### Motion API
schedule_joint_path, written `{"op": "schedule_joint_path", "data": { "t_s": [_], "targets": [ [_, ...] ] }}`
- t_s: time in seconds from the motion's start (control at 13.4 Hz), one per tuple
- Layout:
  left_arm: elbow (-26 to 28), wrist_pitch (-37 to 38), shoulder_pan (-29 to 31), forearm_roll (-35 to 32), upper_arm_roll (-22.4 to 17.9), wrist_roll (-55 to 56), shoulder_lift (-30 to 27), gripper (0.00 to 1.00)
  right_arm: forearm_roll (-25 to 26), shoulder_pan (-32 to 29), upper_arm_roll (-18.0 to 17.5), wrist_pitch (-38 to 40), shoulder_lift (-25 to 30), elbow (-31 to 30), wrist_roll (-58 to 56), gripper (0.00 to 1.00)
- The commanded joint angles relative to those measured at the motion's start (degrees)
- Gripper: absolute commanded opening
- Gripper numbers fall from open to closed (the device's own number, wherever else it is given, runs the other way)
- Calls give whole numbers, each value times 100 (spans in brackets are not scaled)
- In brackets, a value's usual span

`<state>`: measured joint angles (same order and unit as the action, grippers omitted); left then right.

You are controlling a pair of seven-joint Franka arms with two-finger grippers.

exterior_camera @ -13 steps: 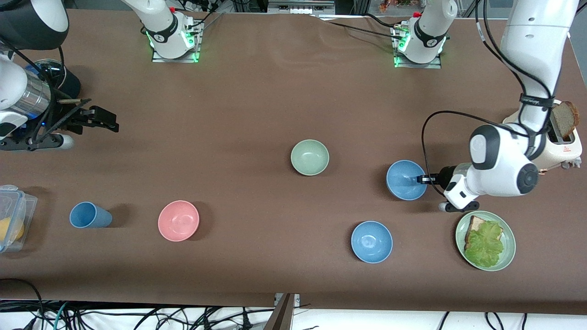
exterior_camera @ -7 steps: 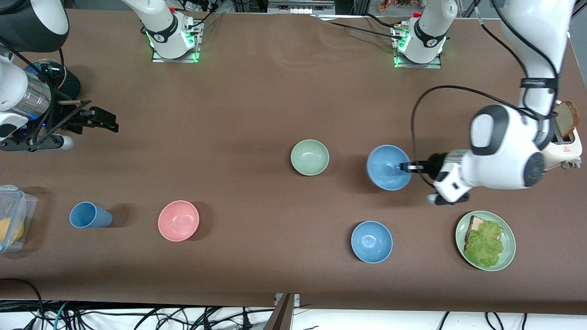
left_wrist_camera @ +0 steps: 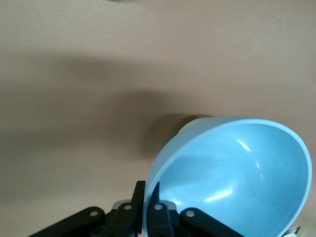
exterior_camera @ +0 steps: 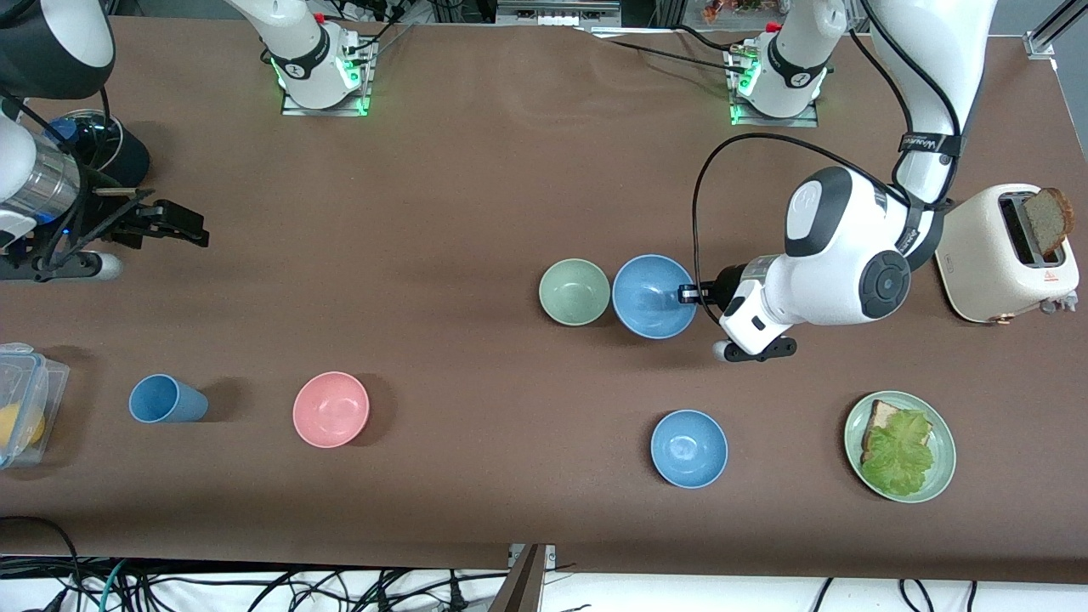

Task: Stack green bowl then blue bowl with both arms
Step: 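Lift the blue bowl with the left gripper and carry it over the green bowl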

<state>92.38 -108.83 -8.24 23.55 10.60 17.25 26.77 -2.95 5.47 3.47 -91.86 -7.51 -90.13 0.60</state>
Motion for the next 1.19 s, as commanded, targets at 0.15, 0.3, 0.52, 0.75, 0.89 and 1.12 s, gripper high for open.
{"op": "schedule_joint_path", "data": {
  "t_s": [0.15,0.3,0.52,0.75,0.89,1.12],
  "targets": [
    [26,-918,-459,176,-41,340,406,0,145,-37,-13,-7,-5,-5,-297,99],
    [69,-1105,-555,184,-41,367,486,0,189,-37,-4,63,-5,4,-761,99],
    [315,-982,-1011,184,-41,630,460,0,198,-28,-13,99,-13,21,-719,99],
    [570,-1167,-1302,185,-32,709,434,0,180,-20,-13,99,-13,21,-710,99],
    [754,-1245,-1364,123,-50,701,478,0,180,-20,-13,99,-13,4,-702,99],
    [799,-1640,-1364,114,-58,701,617,0,180,-20,-22,99,-13,4,-710,99]
  ]
}}
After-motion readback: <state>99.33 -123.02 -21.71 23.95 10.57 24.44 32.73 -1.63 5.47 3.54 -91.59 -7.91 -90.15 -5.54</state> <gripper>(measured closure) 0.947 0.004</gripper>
